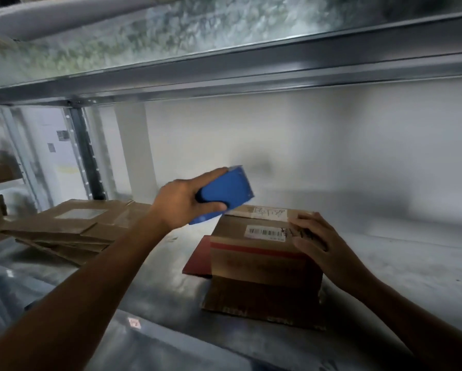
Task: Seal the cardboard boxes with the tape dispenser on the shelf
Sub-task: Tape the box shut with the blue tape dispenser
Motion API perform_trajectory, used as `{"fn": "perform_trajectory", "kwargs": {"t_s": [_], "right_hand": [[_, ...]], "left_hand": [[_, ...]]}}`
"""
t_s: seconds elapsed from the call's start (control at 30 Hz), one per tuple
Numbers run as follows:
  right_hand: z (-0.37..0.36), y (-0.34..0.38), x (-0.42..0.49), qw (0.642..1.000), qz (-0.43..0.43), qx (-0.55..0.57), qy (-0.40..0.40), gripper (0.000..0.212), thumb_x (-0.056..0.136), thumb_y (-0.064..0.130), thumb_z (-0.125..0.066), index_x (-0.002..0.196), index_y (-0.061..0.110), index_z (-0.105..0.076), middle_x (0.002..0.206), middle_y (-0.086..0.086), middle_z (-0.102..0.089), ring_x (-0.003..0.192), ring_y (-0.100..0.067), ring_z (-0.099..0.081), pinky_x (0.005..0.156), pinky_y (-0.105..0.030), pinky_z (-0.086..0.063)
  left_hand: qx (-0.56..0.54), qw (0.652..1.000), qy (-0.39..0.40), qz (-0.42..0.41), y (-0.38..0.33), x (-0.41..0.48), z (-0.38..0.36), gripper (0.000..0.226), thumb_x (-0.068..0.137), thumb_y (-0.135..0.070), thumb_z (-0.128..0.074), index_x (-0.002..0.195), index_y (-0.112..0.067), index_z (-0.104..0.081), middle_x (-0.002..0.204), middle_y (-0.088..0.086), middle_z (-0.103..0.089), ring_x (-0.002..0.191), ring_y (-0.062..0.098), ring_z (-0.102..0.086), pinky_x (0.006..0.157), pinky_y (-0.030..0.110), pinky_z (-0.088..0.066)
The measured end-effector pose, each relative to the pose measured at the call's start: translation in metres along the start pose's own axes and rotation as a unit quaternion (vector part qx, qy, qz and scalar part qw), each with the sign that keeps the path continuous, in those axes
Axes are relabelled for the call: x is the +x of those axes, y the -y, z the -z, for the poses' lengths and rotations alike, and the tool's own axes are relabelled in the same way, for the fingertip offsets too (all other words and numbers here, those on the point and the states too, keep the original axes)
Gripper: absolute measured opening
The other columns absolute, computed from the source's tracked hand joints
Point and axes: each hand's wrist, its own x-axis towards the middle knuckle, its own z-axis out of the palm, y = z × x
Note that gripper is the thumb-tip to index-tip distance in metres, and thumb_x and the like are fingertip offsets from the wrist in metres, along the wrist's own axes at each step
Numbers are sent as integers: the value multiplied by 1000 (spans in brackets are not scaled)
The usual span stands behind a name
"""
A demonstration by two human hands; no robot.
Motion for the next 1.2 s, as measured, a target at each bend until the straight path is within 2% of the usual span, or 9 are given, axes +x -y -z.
{"fn": "perform_trajectory", "kwargs": {"t_s": [0.13,0.27,0.37,0.43,0.53,0.63,0.73,0.97,1.2], "right_hand": [[0,7,-2,1000,-8,25,16,35,99,42,-51,133,34,-53,139,15,-46,130,2,-45,106,-18,-44],[3,7,-5,999,-23,35,18,43,96,39,-48,136,25,-49,136,8,-50,126,-8,-50,101,-30,-47],[4,6,-5,993,-57,103,-13,43,95,43,-45,135,29,-52,132,22,-56,123,2,-53,102,-24,-46],[7,4,-4,983,-94,152,-31,46,94,46,-44,135,29,-54,134,19,-59,123,3,-56,105,-25,-48],[14,1,-2,989,-96,101,-59,27,105,38,-48,130,35,-57,127,17,-66,118,2,-60,101,-29,-52],[26,7,13,983,-96,113,-108,22,104,28,-55,123,31,-65,115,18,-72,110,3,-64,91,-21,-54],[35,16,37,982,-100,138,-82,23,104,23,-55,122,29,-67,116,17,-73,112,0,-65,88,-17,-52],[17,17,51,971,-123,203,-35,30,104,14,-53,125,26,-70,121,5,-73,114,-16,-69,100,-45,-56],[19,20,47,961,-117,250,-11,30,100,14,-61,110,37,-77,119,3,-74,111,-20,-70,89,-33,-60]], "left_hand": [[36,985,102,-136,-35,29,-10,79,77,-82,-52,148,-66,-22,108,-7,-73,89,17,-68,79,31,-57],[77,969,130,-193,-44,41,-27,80,75,-87,-43,147,-69,-12,120,-14,-71,96,14,-67,84,33,-56],[33,973,96,-205,-39,42,-36,77,72,-89,-47,140,-78,-13,112,-16,-73,90,10,-67,79,30,-56],[12,976,55,-211,-36,41,-43,76,71,-91,-49,140,-76,-21,104,-18,-74,84,7,-67,75,27,-56],[-10,975,-7,-223,-37,39,-54,74,72,-88,-54,141,-64,-42,98,-18,-75,77,7,-68,69,30,-58],[-13,968,-56,-244,-39,39,-59,72,75,-82,-58,138,-48,-56,98,-14,-77,74,11,-70,64,31,-59],[-14,963,-72,-258,-39,37,-60,70,78,-79,-59,137,-42,-60,102,-12,-77,77,12,-72,65,30,-59],[-50,949,-113,-289,-34,35,-61,67,79,-74,-64,132,-32,-67,102,-10,-77,77,10,-71,63,31,-60],[-95,935,-119,-320,-32,29,-60,63,83,-70,-68,134,-33,-61,94,-8,-75,73,11,-67,65,32,-59]]}}
